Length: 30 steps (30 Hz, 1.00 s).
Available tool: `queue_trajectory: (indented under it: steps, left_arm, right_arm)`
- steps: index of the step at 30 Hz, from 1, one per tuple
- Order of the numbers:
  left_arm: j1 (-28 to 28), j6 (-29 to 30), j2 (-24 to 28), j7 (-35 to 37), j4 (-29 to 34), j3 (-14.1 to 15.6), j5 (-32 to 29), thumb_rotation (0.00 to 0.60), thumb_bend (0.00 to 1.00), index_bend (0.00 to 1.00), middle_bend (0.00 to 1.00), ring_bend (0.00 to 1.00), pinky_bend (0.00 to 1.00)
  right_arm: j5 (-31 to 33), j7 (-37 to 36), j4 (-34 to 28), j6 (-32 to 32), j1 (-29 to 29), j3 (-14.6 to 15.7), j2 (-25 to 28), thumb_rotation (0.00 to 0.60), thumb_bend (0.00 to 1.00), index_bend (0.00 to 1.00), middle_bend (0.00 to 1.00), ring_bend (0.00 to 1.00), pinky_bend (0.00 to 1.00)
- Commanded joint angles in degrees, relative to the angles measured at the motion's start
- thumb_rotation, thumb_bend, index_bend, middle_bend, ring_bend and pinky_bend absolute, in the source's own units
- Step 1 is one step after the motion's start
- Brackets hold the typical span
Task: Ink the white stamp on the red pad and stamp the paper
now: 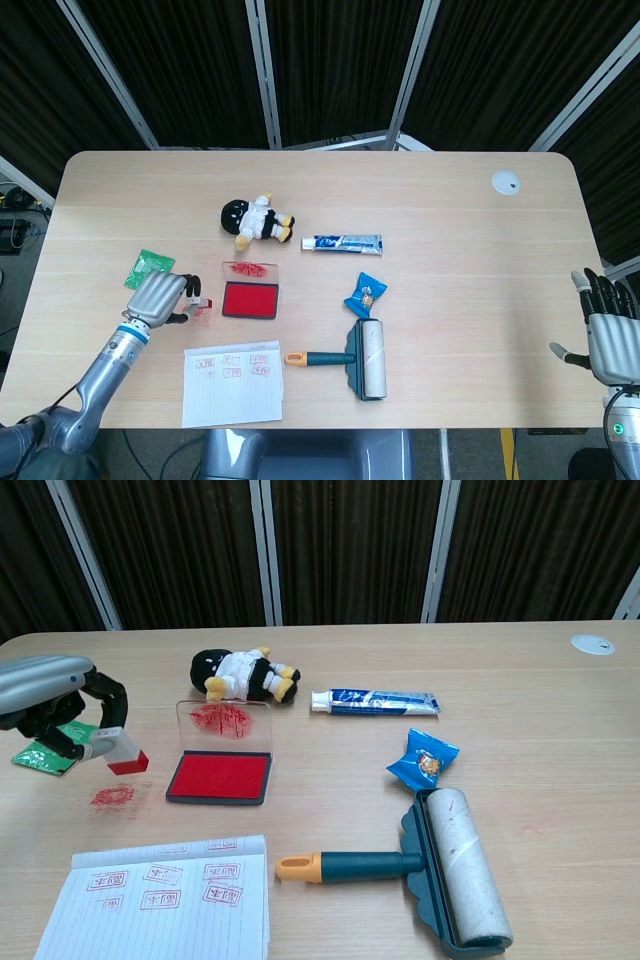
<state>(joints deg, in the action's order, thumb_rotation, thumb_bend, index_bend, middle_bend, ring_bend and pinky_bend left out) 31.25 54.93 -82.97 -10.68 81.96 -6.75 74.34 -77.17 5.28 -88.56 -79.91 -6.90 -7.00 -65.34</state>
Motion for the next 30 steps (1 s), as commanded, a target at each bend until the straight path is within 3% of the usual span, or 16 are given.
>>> queue_trajectory:
  steps: [1, 13, 30]
  left_arm:
    - [1.94, -2.24, 0.81, 0.31, 1.80, -1.63, -1.82, 0.600, 0.50, 0.55, 0.53, 0.84, 0.85]
    - [7.95, -6.18, -4.88, -6.46, -1.26, -4.03, -9.15, 0.600, 0.50, 0.56, 0.53, 0.84, 0.85]
    - [10.82, -8.07, -10.72, -7.85, -8.73, -2.41, -12.59, 0.600, 0.50, 0.57, 0.53, 0.84, 0.85]
  right_arm:
    - [0.23, -0.20, -0.09, 0.18, -0.05, -0.10, 0.03, 0.600, 0.00, 0.00, 0.00, 0.00, 0.00]
    - [2.44, -0.93, 0.91, 2.05, -0.55, -0.71, -0.06, 0.600, 0.00, 0.00, 0.00, 0.00, 0.00]
    - [3.54, -0.96, 2.07, 2.87, -0.80, -0.89, -0.45, 0.600, 0.00, 0.00, 0.00, 0.00, 0.00]
